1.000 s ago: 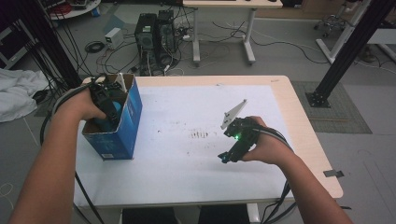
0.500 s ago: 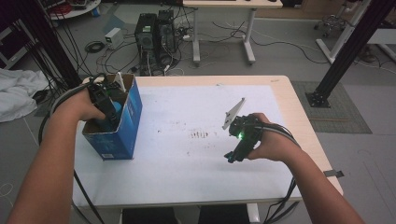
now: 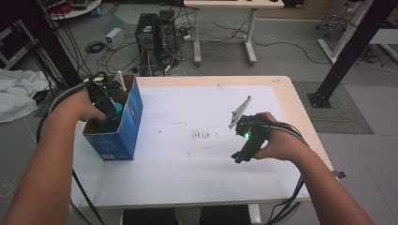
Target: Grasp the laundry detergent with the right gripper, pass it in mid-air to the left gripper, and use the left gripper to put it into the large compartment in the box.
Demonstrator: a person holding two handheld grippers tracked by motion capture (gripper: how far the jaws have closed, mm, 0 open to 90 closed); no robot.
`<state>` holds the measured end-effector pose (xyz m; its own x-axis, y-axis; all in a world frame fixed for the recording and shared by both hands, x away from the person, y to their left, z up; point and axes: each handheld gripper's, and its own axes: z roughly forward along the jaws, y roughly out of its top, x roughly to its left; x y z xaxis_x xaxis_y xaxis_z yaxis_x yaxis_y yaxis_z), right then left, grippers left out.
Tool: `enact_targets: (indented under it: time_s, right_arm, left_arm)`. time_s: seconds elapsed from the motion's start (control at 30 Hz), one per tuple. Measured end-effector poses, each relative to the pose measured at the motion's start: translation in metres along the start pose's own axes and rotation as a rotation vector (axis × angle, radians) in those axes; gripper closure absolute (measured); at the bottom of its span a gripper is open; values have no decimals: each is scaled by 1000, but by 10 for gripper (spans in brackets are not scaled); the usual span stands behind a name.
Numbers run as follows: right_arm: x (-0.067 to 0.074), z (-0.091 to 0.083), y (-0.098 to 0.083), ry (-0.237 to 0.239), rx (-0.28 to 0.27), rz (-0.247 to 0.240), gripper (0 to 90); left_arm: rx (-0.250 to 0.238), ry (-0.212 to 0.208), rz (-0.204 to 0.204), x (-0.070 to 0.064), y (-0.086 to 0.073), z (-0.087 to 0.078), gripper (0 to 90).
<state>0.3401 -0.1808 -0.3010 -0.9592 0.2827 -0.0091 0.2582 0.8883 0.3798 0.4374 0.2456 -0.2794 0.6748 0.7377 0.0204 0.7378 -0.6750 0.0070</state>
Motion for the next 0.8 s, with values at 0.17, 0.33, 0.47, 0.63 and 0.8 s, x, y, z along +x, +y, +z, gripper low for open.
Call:
enact_targets:
  time_s: [0.17, 0.33, 0.47, 0.63, 0.8]
  right_arm:
    - [0, -2, -2, 7, 6, -3, 128]
    - [-2, -6, -4, 1, 11, 0, 128]
    - [-2, -10, -5, -2, 8, 7, 128]
    - [-2, -10, -5, 1, 10, 7, 128]
    - [0, -10, -3, 3, 9, 2, 128]
  left_arm:
    - [3, 12, -7, -2, -1, -7, 270]
    - [2, 10, -13, -2, -6, -15, 271]
    - [-17, 18, -20, -3, -9, -22, 270]
    - [-10, 22, 1, -6, -12, -32, 271]
    - [-20, 54, 0, -8, -16, -41, 272]
